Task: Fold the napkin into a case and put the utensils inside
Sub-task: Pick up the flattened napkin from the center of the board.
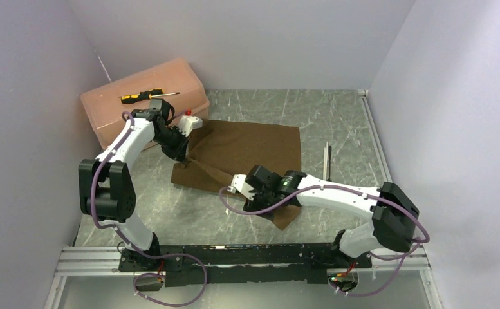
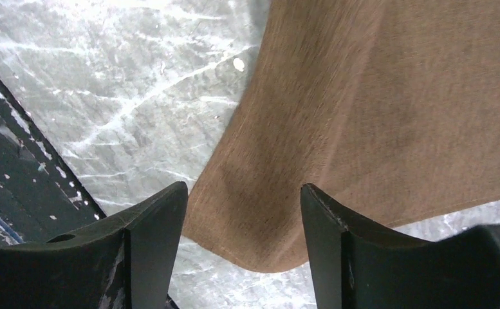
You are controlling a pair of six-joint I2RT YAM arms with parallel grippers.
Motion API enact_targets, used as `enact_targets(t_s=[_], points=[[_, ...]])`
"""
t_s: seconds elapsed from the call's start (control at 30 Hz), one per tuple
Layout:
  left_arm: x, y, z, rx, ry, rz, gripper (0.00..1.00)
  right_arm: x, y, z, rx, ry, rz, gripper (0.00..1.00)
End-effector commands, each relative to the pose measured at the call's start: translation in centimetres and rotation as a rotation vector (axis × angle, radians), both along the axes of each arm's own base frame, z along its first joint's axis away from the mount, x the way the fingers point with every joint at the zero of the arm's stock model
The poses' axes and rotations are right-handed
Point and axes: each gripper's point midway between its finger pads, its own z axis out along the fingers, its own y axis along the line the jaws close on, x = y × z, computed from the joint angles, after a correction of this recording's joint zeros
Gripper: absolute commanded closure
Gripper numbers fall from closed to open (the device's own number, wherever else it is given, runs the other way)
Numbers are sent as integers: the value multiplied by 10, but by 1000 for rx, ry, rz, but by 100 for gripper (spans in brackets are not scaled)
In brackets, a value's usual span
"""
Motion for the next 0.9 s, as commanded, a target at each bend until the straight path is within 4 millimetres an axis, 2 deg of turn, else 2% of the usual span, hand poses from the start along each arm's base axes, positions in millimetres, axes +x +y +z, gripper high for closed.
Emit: enact_targets(t_s=[0.0,0.1,0.3,0.43,0.53,0.7,0.87], points=[[25,13,9,52,-79,58,97,-6,-11,-11,-72,16,-37,30],[26,13,7,52,-84,64,97,-12,-19,-14,-137,47,-44,28],[32,11,1,39,-80,79,97,-26,-11,-13,-105,67,-30,29],[36,11,-1,44,-84,74,97,-36,-5,-6,-90,81,4,33],[39,12,-3,50,-89,67,97,-45,-4,-16,-118,139,49,33],[42,10,-4,41,-84,71,97,-36,-20,-48,-240,192,35,33],[41,9,-4,36,-78,59,97,-13,-31,-58,-224,176,-35,34]])
